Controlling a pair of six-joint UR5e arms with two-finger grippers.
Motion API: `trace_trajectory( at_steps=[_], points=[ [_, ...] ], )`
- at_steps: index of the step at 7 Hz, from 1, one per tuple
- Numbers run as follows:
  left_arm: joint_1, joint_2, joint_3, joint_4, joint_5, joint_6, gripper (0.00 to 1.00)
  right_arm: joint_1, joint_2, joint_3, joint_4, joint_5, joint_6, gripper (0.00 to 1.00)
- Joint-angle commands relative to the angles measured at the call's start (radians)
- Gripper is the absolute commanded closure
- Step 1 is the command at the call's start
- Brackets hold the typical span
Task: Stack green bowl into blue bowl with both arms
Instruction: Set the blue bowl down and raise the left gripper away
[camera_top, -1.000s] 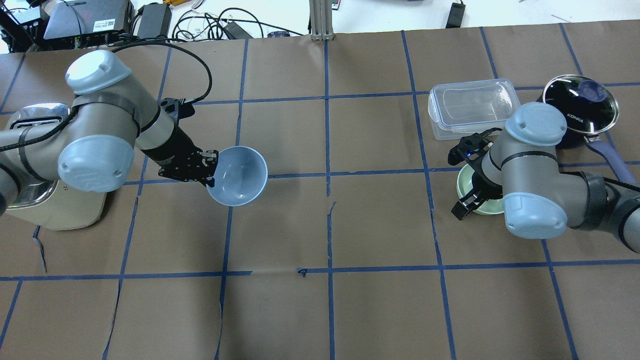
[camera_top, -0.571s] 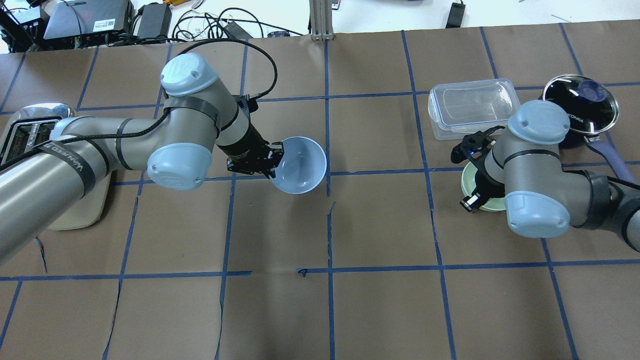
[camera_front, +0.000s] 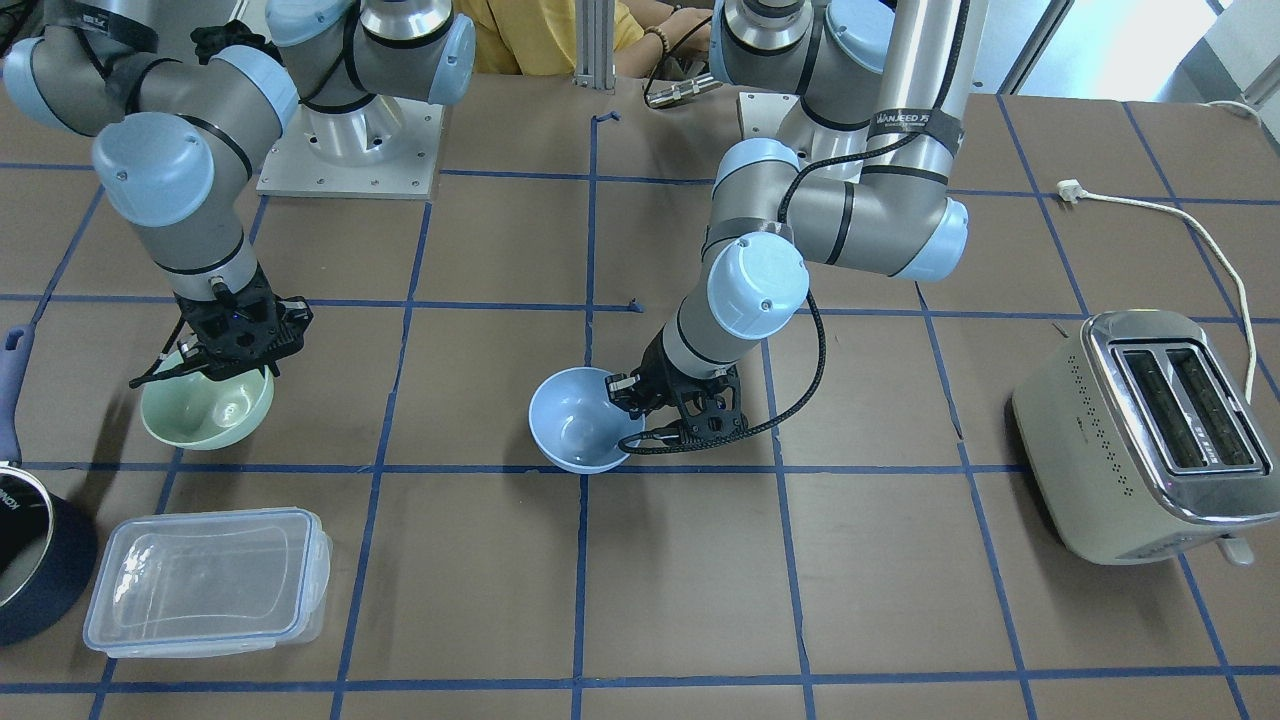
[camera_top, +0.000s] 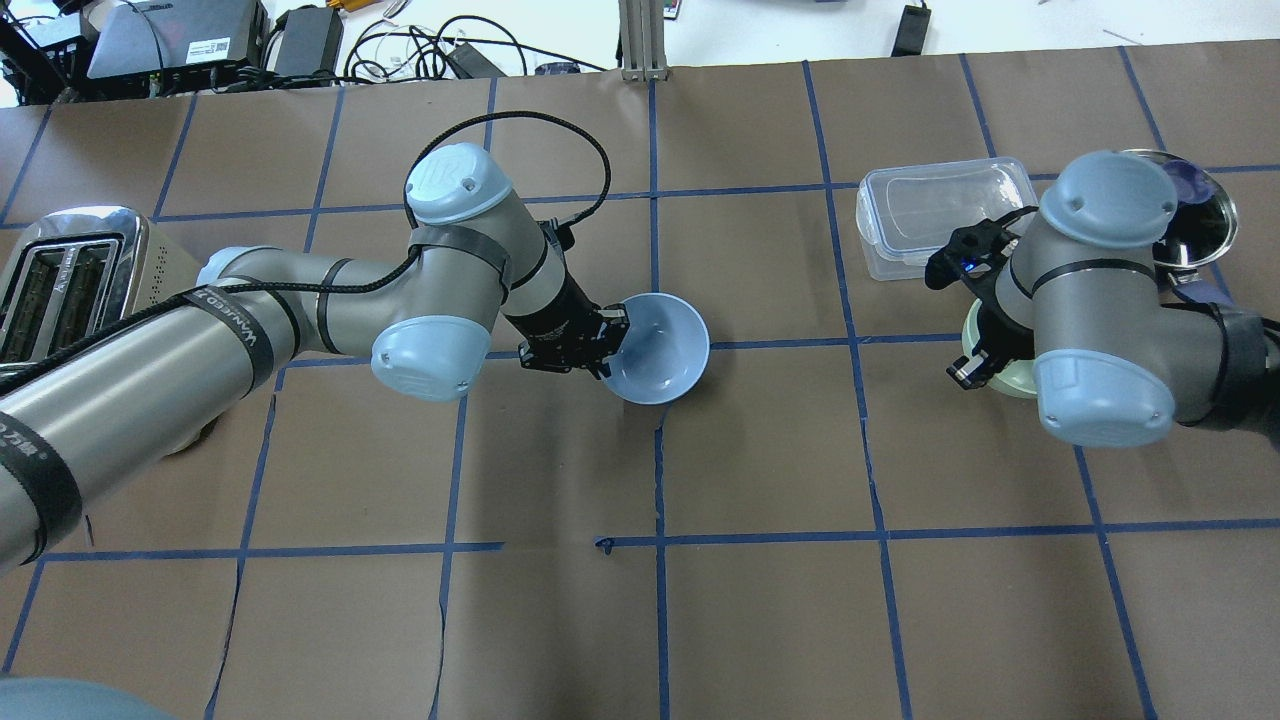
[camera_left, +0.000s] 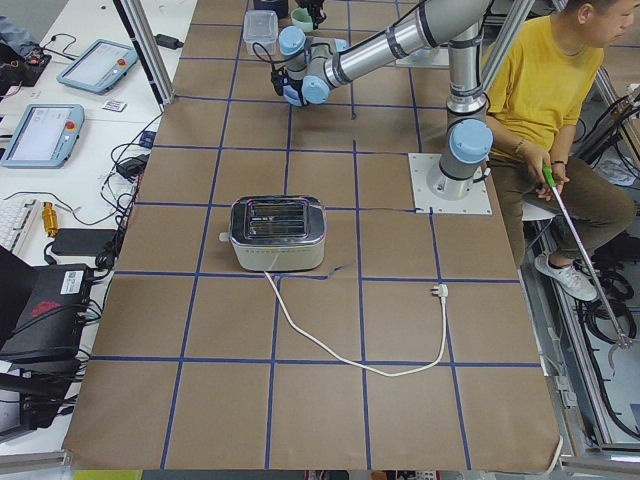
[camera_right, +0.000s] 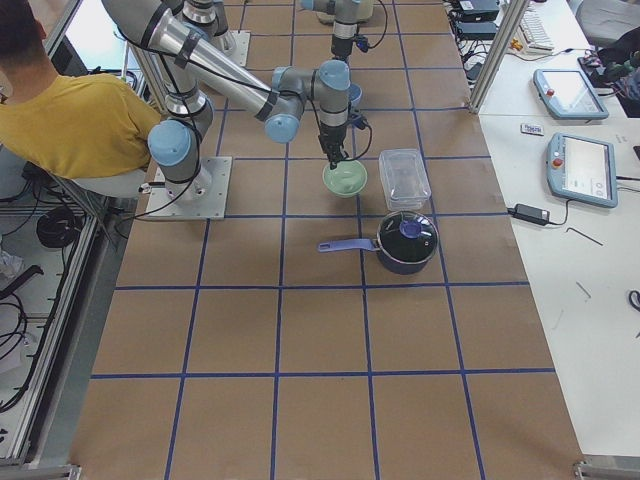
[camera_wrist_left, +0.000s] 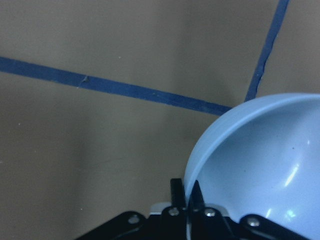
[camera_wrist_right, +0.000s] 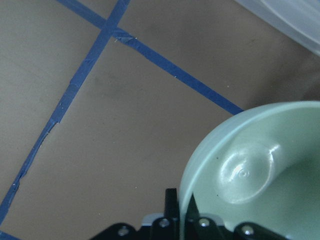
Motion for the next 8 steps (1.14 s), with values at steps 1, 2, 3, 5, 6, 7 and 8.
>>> trace_trajectory(
  at_steps=[1,2,3,5,6,7,8],
  points=[
    [-0.004,0.004,0.006,0.002,0.015,-0.003,0.36,0.008,-0.022,-0.102,0.118,0.002,0.056,1.00],
    [0.005,0.030,0.084,-0.013,0.127,0.011,0.12,0.024,-0.027,-0.158,0.160,0.083,0.152,1.00],
    [0.004,0.033,0.171,-0.114,0.140,0.014,0.06,0.057,-0.022,-0.229,0.238,0.094,0.232,1.00],
    [0.048,0.084,0.267,-0.311,0.253,0.280,0.04,0.159,-0.016,-0.271,0.268,0.088,0.517,1.00],
    [0.059,0.132,0.261,-0.335,0.292,0.339,0.04,0.231,-0.010,-0.271,0.262,0.087,0.698,1.00],
    [0.080,0.183,0.258,-0.360,0.301,0.408,0.04,0.300,0.007,-0.273,0.259,0.056,0.857,1.00],
    [0.126,0.238,0.269,-0.439,0.306,0.441,0.04,0.371,0.036,-0.282,0.259,0.051,1.043,1.00]
  ],
)
